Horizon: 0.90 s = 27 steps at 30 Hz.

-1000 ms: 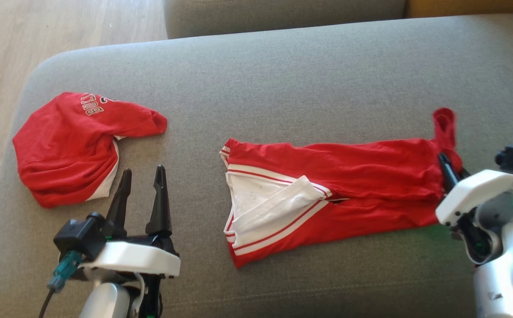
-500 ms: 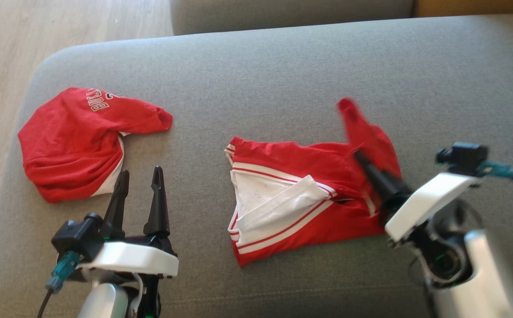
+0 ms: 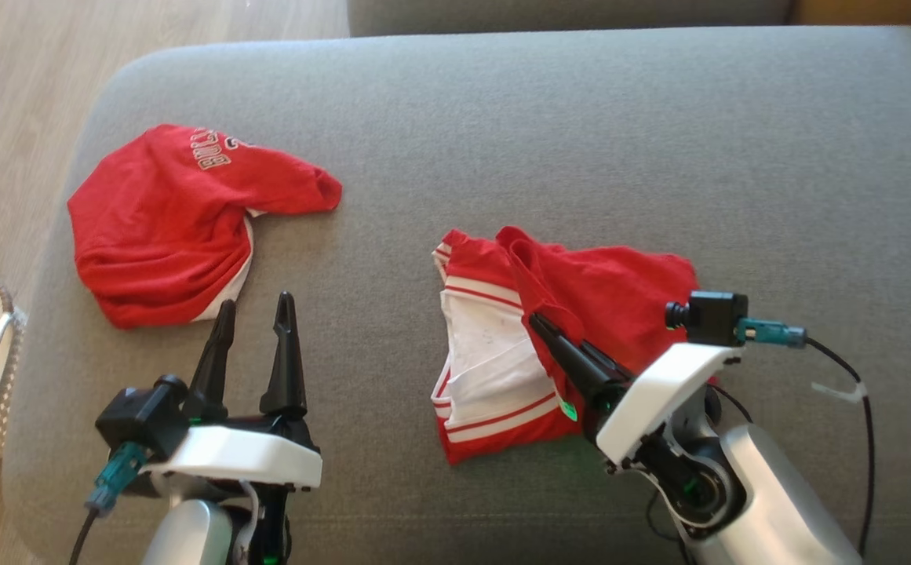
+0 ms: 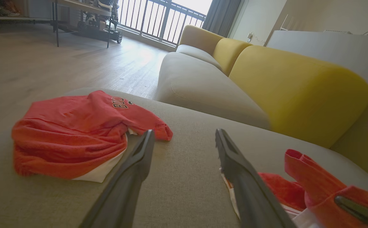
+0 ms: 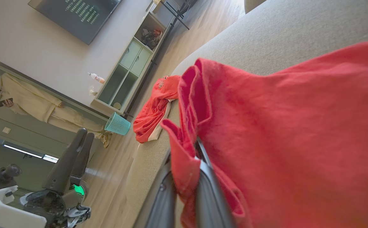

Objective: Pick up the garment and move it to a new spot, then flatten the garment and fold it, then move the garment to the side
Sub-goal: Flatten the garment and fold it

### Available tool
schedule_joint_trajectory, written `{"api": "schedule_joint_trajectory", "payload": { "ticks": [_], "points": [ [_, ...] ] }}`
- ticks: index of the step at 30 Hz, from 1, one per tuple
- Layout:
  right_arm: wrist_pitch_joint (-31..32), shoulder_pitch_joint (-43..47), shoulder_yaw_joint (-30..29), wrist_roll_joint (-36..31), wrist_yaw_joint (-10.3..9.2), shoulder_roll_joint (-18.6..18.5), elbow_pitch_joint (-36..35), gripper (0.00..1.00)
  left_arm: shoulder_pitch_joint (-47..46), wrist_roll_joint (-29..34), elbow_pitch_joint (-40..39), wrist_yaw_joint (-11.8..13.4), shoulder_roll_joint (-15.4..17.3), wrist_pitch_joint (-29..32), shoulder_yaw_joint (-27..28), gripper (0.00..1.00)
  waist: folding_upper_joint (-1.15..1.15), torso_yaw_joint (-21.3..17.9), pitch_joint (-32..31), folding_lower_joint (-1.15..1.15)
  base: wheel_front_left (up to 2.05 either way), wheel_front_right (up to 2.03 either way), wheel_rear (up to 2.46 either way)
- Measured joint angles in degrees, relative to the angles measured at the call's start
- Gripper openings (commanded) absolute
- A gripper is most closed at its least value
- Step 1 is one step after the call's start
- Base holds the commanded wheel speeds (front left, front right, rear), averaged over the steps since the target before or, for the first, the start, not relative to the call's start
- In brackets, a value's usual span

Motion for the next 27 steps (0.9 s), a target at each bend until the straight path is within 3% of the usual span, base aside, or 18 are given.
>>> {"api": "schedule_joint_trajectory", "payload": {
  "ticks": [9, 10, 11, 12, 21, 24, 27],
  "points": [
    [-4.2, -6.2, 4.9, 2.8, 0.00, -0.2, 8.3, 0.00, -1.0, -0.5, 0.0, 0.1, 0.0, 0.0, -0.6, 1.00, 0.00, 2.2, 2.4, 0.00, 0.00, 0.00, 0.00],
    [-4.8, -6.8, 5.6, 3.0, -0.01, -0.2, 9.5, 0.34, -1.1, -0.7, 0.0, 0.1, 0.0, 0.0, -0.7, 1.00, 0.00, 2.4, 2.6, 0.00, 0.00, 0.00, 0.00],
    [-5.4, -7.4, 6.3, 2.9, 0.00, -0.2, 10.6, 0.79, -1.1, -0.9, 0.0, 0.1, 0.0, 0.0, -0.8, 1.00, 0.00, 2.5, 2.8, 0.00, 0.00, 0.00, 0.00],
    [-5.9, -8.0, 6.8, 2.9, 0.00, -0.2, 11.8, 1.00, -1.2, -0.9, 0.0, 0.1, 0.0, 0.0, -0.9, 1.00, 0.00, 2.6, 3.1, 0.00, 0.00, 0.00, 0.00],
    [-8.7, -11.5, 10.1, 3.1, 0.00, -0.4, 15.7, 1.00, -1.9, -0.9, 0.4, 0.6, 0.0, 0.0, -0.8, 1.00, 0.00, 1.8, 2.8, 0.00, 0.00, 0.00, 0.00],
    [-9.9, -12.6, 8.2, 1.2, 0.00, -0.4, 15.5, 1.00, -1.9, -0.9, 0.4, 0.6, 0.0, 0.0, -0.6, 1.00, 0.00, 0.8, 2.1, 0.00, 0.00, 0.00, 0.00],
    [-10.8, -13.8, 3.2, -5.7, 0.00, -0.4, 14.5, 1.00, -1.9, -0.9, 0.3, 0.6, 0.0, 0.0, 0.0, 1.00, 0.00, -0.3, 1.4, 0.00, 0.00, 0.00, 0.00]
  ]
}}
